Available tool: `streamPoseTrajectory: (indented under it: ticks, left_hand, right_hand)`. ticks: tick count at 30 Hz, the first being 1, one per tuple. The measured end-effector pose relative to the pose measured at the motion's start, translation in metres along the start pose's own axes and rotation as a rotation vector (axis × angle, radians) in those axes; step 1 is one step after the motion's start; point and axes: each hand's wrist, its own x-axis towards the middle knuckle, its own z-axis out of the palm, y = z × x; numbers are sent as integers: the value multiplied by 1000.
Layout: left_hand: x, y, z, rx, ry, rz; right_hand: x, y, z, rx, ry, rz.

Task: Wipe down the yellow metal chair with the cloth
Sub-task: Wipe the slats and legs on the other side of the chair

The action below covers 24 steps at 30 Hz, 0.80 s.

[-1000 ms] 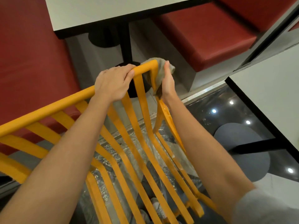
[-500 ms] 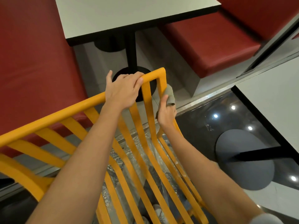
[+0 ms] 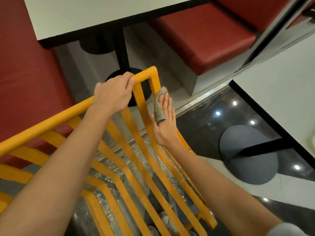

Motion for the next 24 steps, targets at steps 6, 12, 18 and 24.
streamPoseTrajectory:
  ticks: [6,12,18,24]
  left_hand:
    - [29,28,10,73,-28,7]
    - [29,22,18,74,3,30]
    - [21,28,12,109,25,6]
    - [20,30,13,146,44,43]
  right_hand:
    - [26,-30,6,46,144,-69]
    - [-36,18,18,-136,66,68]
    - [28,-33,16,51,237,0]
    - [-15,-14,25,50,271,250]
